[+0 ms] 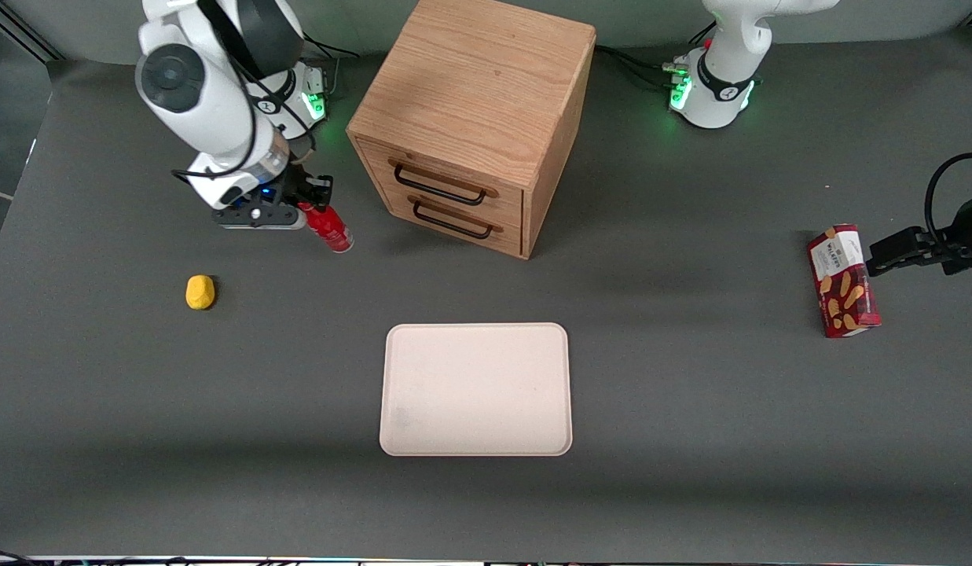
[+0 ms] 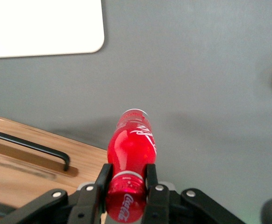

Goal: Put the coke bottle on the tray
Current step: 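Lift the bottle and carry it with the right gripper to the tray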

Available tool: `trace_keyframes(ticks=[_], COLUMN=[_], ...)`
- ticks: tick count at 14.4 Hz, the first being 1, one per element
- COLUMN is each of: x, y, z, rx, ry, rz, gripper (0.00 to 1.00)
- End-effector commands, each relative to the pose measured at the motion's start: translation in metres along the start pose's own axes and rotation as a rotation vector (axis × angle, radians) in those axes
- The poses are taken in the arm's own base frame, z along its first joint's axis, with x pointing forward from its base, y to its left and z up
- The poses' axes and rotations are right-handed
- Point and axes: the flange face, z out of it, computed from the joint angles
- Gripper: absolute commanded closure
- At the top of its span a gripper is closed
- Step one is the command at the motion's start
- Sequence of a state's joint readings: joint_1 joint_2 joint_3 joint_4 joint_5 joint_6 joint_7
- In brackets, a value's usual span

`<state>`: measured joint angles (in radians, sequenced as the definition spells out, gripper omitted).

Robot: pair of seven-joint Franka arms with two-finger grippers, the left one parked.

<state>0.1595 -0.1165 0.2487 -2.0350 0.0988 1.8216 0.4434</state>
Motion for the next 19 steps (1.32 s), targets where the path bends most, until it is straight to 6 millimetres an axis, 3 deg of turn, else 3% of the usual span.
trace_keyframes(ticks=[1, 3, 5, 8, 11, 14, 16, 17, 19], x=[0.048, 0.075, 0.103, 0.140, 0.169, 0.206, 0.225, 0.239, 0.258], y=[-0.008, -0.009, -0.013, -0.019, -0.034, -0.052, -0.070, -0.077, -0.082], z=[-0.052, -0.091, -0.116, -0.121, -0.103, -0.069, -0.041, -0.016, 0.016], rx=[0.035, 0.006, 0.005, -0.012, 0.008, 0.043, 0.041, 0.043, 0.070], ry=[-0.011, 0.010, -0.016, -0.010, 0.043, 0.144, 0.206, 0.237, 0.265], rz=[-0.020, -0.030, -0.030, -0.040, -0.057, -0.076, -0.099, -0.105, -0.106], gripper=[1.00, 1.00, 1.00, 1.00, 1.00, 1.00, 1.00, 1.00, 1.00])
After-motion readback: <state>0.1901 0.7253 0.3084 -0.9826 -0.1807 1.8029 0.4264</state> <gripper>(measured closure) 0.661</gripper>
